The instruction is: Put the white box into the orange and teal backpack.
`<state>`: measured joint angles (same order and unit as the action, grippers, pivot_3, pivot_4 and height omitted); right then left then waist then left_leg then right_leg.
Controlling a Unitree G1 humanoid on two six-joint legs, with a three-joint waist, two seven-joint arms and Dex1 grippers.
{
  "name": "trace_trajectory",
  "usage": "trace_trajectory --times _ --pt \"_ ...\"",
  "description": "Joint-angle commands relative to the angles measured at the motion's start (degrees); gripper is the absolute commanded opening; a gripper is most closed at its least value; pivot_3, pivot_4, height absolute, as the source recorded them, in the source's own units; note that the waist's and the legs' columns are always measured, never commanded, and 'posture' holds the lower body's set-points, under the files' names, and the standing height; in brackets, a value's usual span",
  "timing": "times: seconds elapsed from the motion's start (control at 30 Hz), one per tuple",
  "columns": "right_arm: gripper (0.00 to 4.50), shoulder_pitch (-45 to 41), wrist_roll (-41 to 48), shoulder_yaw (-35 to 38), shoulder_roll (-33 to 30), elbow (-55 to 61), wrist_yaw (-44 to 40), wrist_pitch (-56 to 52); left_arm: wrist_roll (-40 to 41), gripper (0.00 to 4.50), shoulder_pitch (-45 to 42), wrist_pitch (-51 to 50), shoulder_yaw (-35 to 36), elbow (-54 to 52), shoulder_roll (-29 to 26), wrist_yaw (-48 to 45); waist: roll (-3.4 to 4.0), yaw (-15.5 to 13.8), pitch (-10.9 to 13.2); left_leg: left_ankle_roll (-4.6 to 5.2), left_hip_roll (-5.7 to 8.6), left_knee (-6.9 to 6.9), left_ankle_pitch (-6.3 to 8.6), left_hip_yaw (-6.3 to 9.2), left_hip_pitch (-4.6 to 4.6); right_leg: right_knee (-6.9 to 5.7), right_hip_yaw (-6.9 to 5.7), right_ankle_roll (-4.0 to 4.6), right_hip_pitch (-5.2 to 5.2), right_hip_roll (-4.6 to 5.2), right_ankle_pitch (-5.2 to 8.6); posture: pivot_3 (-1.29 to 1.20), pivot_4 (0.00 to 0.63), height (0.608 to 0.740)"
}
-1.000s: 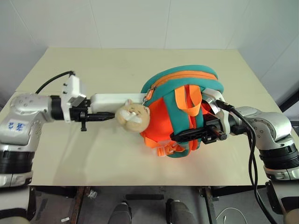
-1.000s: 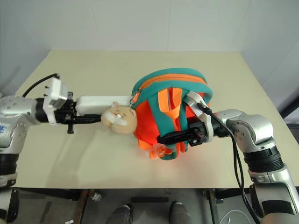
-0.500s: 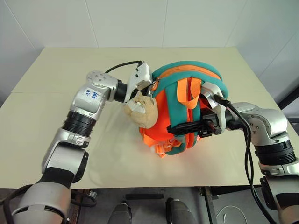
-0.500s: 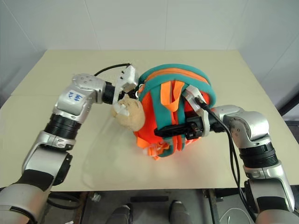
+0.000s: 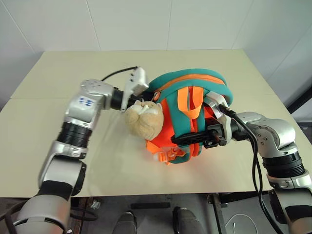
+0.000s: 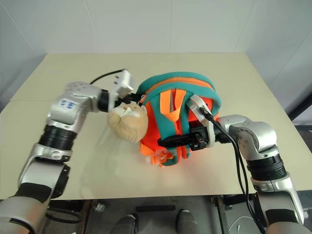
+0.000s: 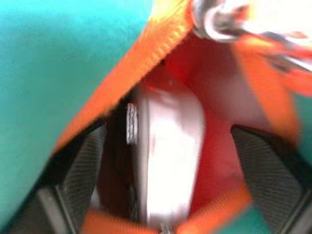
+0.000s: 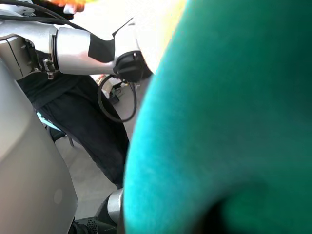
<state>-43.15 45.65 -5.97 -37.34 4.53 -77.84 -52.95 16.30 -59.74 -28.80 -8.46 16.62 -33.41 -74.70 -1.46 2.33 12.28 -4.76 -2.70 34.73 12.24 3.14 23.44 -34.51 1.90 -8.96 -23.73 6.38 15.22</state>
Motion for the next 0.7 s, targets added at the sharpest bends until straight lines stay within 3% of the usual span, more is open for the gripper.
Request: trace_trajectory --times 0.03,0.33,0.53,0.7 --pt "0.0 0.3 0.3 0.4 0.2 0.8 -0.1 0.4 3.2 4.29 3.8 4.6 5.4 -3.8 -7.5 -6.8 0.01 0.3 0.0 0.0 -0.01 -0.03 0.0 0.0 -0.03 -0.01 0.01 0.02 0.0 -0.01 0.01 0.0 0.15 0.74" --pt "0.0 -0.4 -0.9 -0.2 0.4 -1.1 -0.7 1.6 9.0 4.29 14.6 1.7 11.6 -13.3 -14.4 -7.8 0.0 -0.6 0.0 -0.03 -0.02 0.11 0.05 -0.02 -0.04 -0.04 0.02 0.06 0.07 0.0 0.03 0.0 0.15 0.74" --pt "0.0 -0.8 -1.5 -0.8 1.2 -2.1 -0.9 2.1 15.7 4.29 16.5 -3.1 13.7 -22.3 -10.5 -1.3 0.0 -0.7 0.0 -0.02 -0.03 0.19 0.05 -0.02 -0.07 -0.12 0.02 0.06 0.1 -0.01 0.03 0.0 0.15 0.74" --pt "0.0 -0.6 -1.9 -1.1 1.8 -2.0 -0.8 2.1 20.3 4.29 14.6 -7.1 14.5 -23.8 -6.4 3.5 0.0 -0.5 0.0 -0.02 -0.03 0.28 0.05 -0.02 -0.09 -0.22 0.04 0.07 0.1 -0.02 0.02 0.0 0.15 0.74"
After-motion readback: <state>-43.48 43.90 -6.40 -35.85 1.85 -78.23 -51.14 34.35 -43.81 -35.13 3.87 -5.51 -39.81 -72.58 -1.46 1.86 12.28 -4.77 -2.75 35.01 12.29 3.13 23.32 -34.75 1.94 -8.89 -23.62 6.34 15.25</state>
